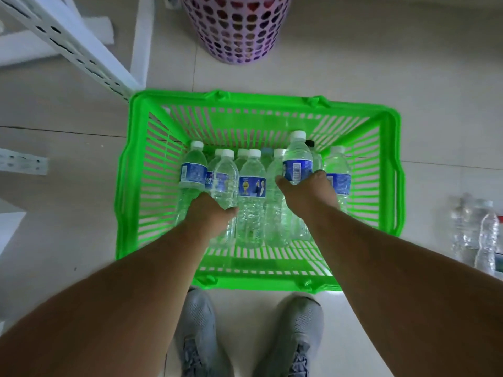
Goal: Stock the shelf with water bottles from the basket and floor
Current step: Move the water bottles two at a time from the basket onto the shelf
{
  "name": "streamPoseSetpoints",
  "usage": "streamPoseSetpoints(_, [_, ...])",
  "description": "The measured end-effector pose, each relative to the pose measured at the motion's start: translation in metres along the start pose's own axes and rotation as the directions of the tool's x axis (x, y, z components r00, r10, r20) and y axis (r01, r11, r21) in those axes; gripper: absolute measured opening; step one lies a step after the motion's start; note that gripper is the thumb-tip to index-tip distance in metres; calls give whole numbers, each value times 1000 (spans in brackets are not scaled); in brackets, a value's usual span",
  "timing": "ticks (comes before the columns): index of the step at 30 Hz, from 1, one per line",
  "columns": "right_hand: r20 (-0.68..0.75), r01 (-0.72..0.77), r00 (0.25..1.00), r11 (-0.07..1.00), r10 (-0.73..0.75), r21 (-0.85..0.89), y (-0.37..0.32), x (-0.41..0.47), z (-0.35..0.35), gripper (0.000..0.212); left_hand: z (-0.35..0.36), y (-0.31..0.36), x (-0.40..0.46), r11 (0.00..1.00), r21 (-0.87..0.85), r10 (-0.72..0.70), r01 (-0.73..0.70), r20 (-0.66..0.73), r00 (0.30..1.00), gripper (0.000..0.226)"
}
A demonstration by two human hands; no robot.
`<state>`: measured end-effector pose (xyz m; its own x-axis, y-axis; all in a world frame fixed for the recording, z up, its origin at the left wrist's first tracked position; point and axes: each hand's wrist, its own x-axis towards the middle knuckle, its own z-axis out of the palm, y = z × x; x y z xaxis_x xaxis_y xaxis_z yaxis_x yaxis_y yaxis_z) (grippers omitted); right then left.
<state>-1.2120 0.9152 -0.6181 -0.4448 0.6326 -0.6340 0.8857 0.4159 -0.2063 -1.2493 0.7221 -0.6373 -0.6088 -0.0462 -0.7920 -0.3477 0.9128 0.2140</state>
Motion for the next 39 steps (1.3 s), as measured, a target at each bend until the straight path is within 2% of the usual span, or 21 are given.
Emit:
streamPoseSetpoints(3, [-3,7,1000,1000,-7,-5,0,5,0,83,6,-5,7,998,30,-48,46,50,998,97])
streamPoseSetpoints(5, [-9,10,1000,1000,-10,8,0,11,0,77,9,-4,12,996,31,-83,82,11,997,89])
streamPoseSetpoints(6, [-6,10,1000,1000,-10,10,0,14,0,72,11,-4,14,996,25,-88,89,-16,996,81])
streamPoseSetpoints(9, [-7,-1,1000,999,1,37,3,18,-5,60,8,-3,11,996,-29,-82,80,-77,994,39])
streamPoseSetpoints(13, [-51,12,999,991,-5,133,6,1,-23,51,-11,-6,-15,993,-110,-49,46,-24,999,33])
streamPoseSetpoints(17, [-47,127,992,965,-120,230,-1,-43,-64,43,-51,-2,-71,974,-217,62,-64,-15,998,32])
streamPoseSetpoints(19, [-42,182,983,936,-177,301,-11,-74,-95,40,-78,5,-108,955,-260,132,-142,-54,990,29])
streamPoseSetpoints(23, [-50,309,947,861,-316,404,-42,-144,-180,49,-146,25,-198,922,-276,237,-272,-156,959,28])
streamPoseSetpoints(28, [-115,478,870,765,-479,431,-95,-254,-308,57,-237,46,-329,836,-386,330,-389,-212,920,18])
streamPoseSetpoints(33, [-180,590,788,638,-589,494,-139,-372,-417,59,-324,61,-452,766,-456,333,-453,-320,887,26])
streamPoseSetpoints(36, [-236,658,738,597,-632,460,-157,-434,-466,47,-369,63,-510,685,-523,365,-507,-356,860,28])
streamPoseSetpoints(39, [-285,710,698,582,-657,396,-170,-492,-505,50,-407,60,-559,606,-549,412,-575,-402,818,29])
